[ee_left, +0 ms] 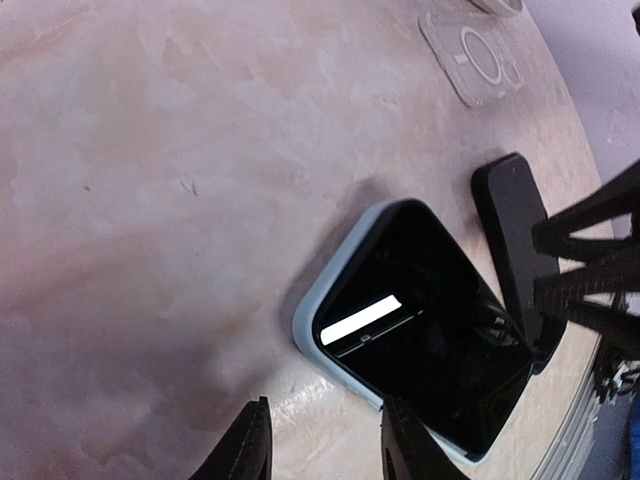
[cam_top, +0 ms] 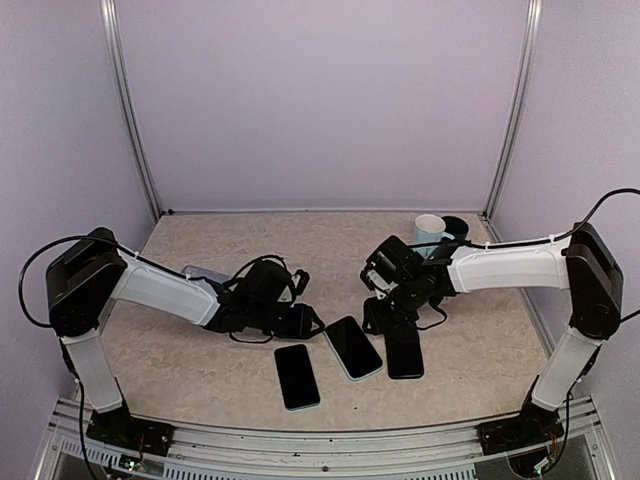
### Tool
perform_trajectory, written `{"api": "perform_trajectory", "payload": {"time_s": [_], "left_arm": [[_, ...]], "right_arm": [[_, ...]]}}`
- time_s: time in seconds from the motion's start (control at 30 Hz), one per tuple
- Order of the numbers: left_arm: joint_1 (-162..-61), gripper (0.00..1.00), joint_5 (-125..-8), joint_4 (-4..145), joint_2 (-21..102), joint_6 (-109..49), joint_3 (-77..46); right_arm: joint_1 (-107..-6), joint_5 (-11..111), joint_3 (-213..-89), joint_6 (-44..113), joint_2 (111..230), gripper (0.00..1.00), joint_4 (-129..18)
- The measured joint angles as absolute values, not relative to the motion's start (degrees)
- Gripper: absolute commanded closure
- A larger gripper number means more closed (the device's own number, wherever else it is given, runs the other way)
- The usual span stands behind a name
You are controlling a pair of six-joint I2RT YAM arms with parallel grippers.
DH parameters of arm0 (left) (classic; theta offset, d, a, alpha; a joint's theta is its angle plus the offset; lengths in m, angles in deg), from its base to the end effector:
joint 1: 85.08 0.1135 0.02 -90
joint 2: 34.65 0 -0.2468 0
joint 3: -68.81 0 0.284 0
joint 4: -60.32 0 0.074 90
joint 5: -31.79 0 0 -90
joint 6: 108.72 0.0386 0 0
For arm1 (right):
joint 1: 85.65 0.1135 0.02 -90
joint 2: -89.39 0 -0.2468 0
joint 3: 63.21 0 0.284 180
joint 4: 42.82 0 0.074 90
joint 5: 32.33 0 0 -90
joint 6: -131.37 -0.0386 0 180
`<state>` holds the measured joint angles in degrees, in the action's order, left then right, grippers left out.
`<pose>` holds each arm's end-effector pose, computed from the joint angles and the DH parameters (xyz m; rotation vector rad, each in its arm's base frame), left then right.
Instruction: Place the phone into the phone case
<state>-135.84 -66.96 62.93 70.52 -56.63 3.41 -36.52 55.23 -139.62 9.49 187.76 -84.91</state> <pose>0.2394 -0.3025 0.0944 0.3633 2.4726 -0.9069 0.2399 0.2798 0.1503 -0.4316 2.7542 0.4623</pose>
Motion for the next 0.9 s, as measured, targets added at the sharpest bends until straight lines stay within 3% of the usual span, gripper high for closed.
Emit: {"api": "perform_trajectory", "payload": {"time_s": [0.27,0.53,0.9], "left_arm": [[-137.9,0.77,-67.49,66.19,71.37,-55.25,2.79],[-137.9,0.86,-68.93,67.94,73.25,-54.12,1.0],[-136.96,0.87,-72.75,68.33,75.24,-52.78,-0.22]], "right_arm": [[-37.42,47.45,-134.26,10.41,188.09,0.77,-81.74],[-37.05,44.76,-131.75,8.86,187.72,1.0,-79.38],[-34.97,46.27,-131.81,3.94,188.31,1.0,-77.78]]}}
